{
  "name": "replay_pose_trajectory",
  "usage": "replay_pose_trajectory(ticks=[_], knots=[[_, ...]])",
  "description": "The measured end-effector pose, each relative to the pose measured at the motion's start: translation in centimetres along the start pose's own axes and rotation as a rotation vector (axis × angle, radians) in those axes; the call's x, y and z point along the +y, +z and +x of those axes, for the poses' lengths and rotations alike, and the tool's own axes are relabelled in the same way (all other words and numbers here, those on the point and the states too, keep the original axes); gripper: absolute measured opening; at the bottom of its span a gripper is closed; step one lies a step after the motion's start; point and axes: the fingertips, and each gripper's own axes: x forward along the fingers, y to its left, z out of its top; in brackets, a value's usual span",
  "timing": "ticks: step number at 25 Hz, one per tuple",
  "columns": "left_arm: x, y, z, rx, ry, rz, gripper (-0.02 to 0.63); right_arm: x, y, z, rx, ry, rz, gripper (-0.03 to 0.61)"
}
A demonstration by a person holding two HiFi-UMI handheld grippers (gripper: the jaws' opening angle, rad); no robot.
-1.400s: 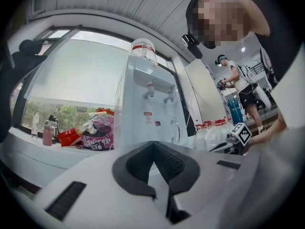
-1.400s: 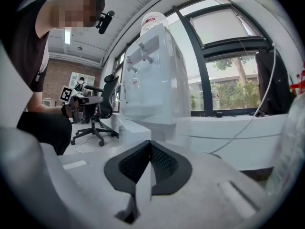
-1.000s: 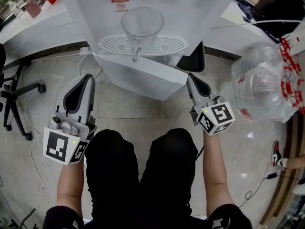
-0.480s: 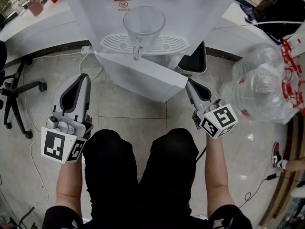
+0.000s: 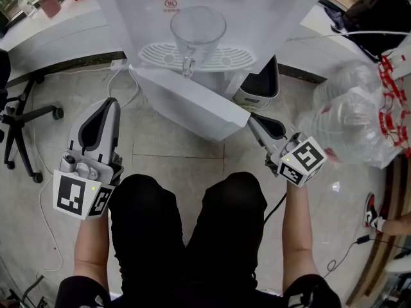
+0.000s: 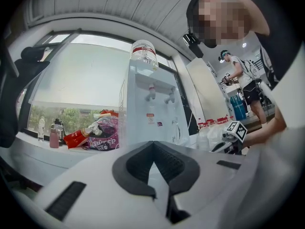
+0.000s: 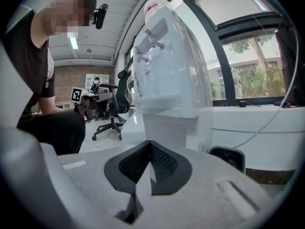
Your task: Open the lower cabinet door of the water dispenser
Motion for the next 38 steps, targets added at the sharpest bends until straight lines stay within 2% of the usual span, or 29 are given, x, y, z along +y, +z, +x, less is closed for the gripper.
replay_pose_trajectory(ticks=[7, 12, 24, 26, 32, 33, 34, 36, 38], knots=[[0.2, -0.4, -0.5, 0.011, 0.017, 0.002, 0.008, 1.9, -0.1, -0.2, 0.0, 0.087, -0.016, 0.003], [0.2, -0.3, -0.7, 0.008, 0.03, 0.006, 0.008, 3.6, -0.3, -0.3, 0.023, 0.148, -0.065, 0.004], [0.5, -0.8, -1.4, 0.028, 0.056, 0.014, 0.008, 8.6, -0.5, 0.0, 0.075, 0.378, -0.156, 0.005], [0.7, -0.8, -1.7, 0.031, 0.064, 0.017, 0.008, 9.4, 0.4, 0.5, 0.034, 0.418, -0.163, 0.004], [1.1, -0.7, -2.2, 0.04, 0.084, 0.032, 0.008, 11.7, 3.7, 2.8, -0.103, 0.506, -0.272, 0.005], [1.1, -0.7, -2.3, 0.042, 0.087, 0.034, 0.008, 12.1, 3.7, 3.0, -0.09, 0.525, -0.285, 0.005], [1.3, -0.7, -2.4, 0.044, 0.09, 0.036, 0.008, 12.4, 3.0, 3.1, -0.031, 0.54, -0.308, 0.005], [1.6, -0.7, -2.7, 0.046, 0.098, 0.037, 0.008, 12.7, 0.9, 3.3, 0.135, 0.561, -0.359, 0.005], [1.8, -0.6, -2.9, 0.045, 0.104, 0.035, 0.008, 13.5, 0.4, 3.7, 0.184, 0.583, -0.372, 0.005]])
